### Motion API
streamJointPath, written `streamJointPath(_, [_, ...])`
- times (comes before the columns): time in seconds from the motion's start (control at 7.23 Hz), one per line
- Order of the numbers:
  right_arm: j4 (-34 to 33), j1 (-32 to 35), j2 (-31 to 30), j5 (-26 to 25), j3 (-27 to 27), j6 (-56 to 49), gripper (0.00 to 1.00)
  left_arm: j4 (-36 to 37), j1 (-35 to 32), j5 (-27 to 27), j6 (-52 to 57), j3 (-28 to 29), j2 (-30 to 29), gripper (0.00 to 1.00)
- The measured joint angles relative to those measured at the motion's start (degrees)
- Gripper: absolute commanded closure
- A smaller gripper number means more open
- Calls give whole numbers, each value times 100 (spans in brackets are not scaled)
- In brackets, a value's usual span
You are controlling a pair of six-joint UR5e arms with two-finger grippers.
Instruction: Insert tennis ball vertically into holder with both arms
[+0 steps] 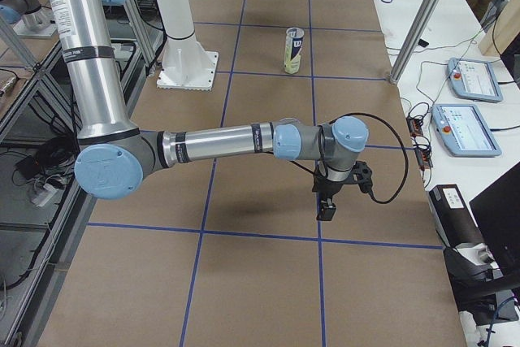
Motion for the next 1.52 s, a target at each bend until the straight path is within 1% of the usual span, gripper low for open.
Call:
streamJointPath(0.28, [3, 154, -108, 206, 15, 29, 1, 554, -126, -14, 186, -278, 23, 1])
streamJointPath(0.69, [35, 311, -493, 243, 57, 30, 1, 695, -145, -30, 215, -340, 32, 1])
streamJointPath(0.83, [40, 374, -642, 250, 176, 32, 1, 703, -146, -37, 216, -350, 33, 1])
streamJointPath(1.24, [38, 763, -946, 369, 795, 29, 1, 700, -146, -35, 216, -363, 25, 1])
streamJointPath(1.52, [40, 840, -973, 592, 924, 32, 1, 707, -146, -39, 216, -360, 21, 1])
